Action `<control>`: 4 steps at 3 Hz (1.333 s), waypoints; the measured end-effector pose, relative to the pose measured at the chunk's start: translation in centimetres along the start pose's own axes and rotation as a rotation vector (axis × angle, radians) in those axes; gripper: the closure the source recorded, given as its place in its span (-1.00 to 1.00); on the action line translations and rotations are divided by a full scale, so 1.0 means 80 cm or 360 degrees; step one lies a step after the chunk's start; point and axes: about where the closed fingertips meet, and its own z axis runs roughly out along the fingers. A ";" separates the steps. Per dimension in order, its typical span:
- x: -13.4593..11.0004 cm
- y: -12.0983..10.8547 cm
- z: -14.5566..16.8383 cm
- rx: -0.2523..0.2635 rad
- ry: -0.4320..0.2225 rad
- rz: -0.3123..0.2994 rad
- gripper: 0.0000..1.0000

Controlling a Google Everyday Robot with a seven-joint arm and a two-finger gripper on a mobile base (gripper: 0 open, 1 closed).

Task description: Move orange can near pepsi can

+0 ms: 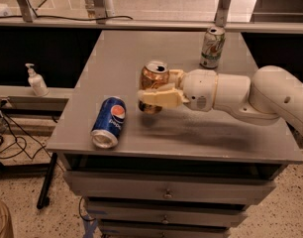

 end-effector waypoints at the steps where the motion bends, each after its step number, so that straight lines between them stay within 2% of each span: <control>1: 0.013 0.028 0.020 -0.0115 -0.0014 0.0030 1.00; 3: 0.041 0.057 0.028 -0.0189 0.0118 0.0035 1.00; 4: 0.048 0.063 0.030 -0.0217 0.0161 0.0037 0.63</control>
Offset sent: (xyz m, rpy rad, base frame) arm -0.0417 0.0363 -0.0435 -0.0828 0.0664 0.1305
